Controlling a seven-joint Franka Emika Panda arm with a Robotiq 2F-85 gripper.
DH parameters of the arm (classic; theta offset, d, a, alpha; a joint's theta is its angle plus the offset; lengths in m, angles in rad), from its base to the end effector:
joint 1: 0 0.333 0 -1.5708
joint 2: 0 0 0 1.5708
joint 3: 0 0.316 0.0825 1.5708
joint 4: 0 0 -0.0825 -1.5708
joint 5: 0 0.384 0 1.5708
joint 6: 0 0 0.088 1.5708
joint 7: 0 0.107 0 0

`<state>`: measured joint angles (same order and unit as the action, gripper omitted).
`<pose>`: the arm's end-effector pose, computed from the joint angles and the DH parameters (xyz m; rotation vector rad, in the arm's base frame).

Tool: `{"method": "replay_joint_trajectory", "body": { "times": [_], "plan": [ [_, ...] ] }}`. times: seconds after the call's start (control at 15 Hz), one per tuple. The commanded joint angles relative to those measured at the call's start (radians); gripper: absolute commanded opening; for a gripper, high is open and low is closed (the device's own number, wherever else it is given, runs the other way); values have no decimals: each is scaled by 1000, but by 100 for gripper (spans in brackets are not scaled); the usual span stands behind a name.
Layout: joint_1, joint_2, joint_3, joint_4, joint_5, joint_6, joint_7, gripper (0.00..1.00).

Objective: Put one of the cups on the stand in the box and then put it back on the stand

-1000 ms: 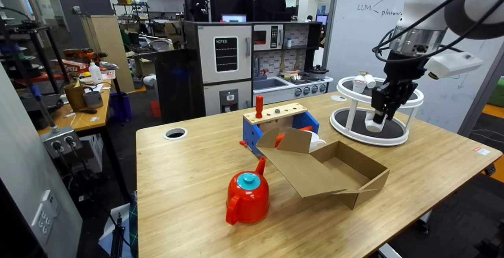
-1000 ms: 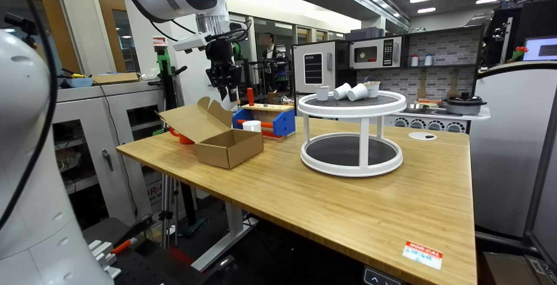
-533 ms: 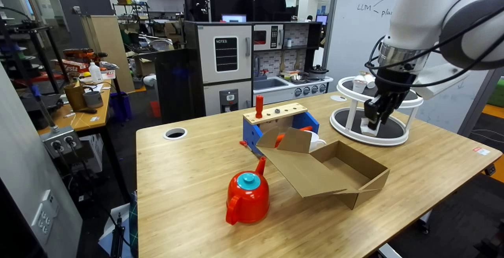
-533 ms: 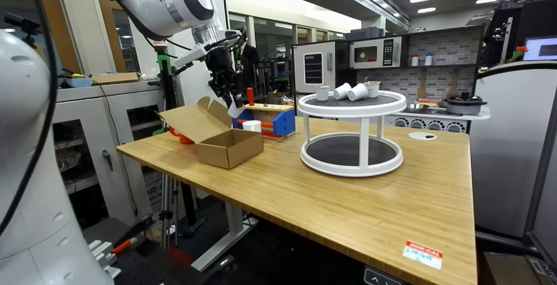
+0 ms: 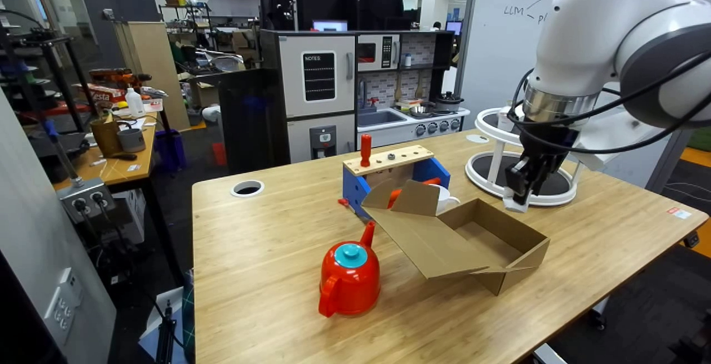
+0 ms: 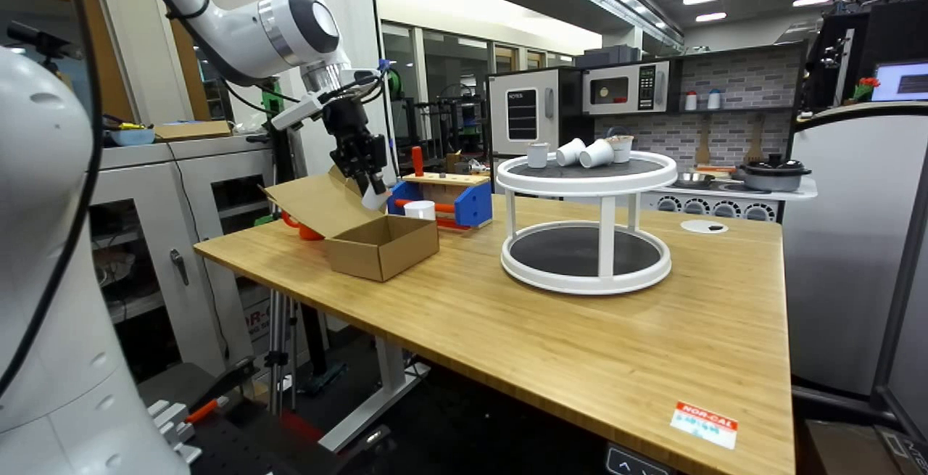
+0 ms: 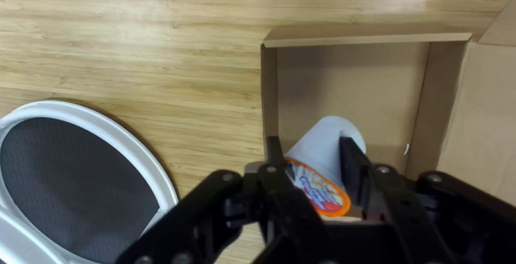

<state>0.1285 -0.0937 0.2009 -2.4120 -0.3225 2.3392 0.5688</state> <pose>0.4569 0.1508 0.3494 2.9161 -0.0246 0.1824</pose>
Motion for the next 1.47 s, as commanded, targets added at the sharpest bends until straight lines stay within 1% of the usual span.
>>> {"method": "replay_joint_trajectory", "body": {
  "times": [0.0,0.27,0.47,0.8,1.07,1.33,1.4],
  "plan": [
    [7,5,11,-2,-12,-7,41,13],
    [5,26,10,-1,-32,-10,92,13],
    [10,74,6,19,-53,-8,130,13],
    [39,161,-3,67,-77,-11,183,13],
    [58,195,-21,99,-89,-17,224,13],
    [57,216,-58,117,-157,-44,341,13],
    [55,223,-65,122,-156,-61,356,13]
  ]
}}
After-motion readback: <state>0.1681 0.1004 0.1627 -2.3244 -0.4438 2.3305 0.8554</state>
